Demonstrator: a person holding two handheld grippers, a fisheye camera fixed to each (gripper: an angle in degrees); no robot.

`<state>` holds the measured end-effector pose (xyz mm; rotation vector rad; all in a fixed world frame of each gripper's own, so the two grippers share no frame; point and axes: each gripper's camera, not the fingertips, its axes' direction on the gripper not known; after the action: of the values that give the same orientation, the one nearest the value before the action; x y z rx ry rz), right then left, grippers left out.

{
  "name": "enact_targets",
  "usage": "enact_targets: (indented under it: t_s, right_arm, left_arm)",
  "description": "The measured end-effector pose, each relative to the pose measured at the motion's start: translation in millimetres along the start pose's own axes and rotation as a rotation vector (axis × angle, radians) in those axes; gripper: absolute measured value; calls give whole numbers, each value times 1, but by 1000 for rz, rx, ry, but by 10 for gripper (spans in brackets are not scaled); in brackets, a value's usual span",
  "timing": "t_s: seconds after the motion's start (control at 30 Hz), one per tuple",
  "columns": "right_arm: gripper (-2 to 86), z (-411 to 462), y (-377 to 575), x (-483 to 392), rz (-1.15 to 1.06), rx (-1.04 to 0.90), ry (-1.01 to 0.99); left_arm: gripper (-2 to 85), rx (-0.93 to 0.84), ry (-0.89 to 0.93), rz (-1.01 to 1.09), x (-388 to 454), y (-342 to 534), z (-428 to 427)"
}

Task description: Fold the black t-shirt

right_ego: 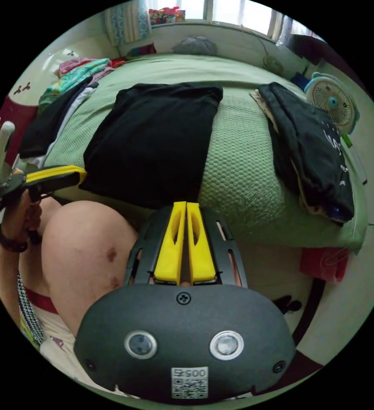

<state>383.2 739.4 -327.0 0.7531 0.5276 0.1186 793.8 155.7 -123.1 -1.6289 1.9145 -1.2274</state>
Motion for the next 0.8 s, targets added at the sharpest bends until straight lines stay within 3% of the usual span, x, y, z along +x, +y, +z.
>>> enact_targets:
  t_s: [0.23, 0.37, 0.47, 0.8]
  right_arm:
    - [-9, 7, -12, 3, -50, -22, 6]
    - [-9, 10, -17, 6, -25, -17, 0]
    - [-9, 10, -20, 9, -4, -11, -11]
    - [-1, 5, -32, 2, -51, -33, 37]
  left_arm:
    - [26, 41, -17, -102, -13, 33, -25]
    - [81, 135, 7, -127, -14, 50, -31]
    - [120, 123, 50, -110, -14, 49, -22]
    - [122, 55, 74, -87, -13, 40, 0]
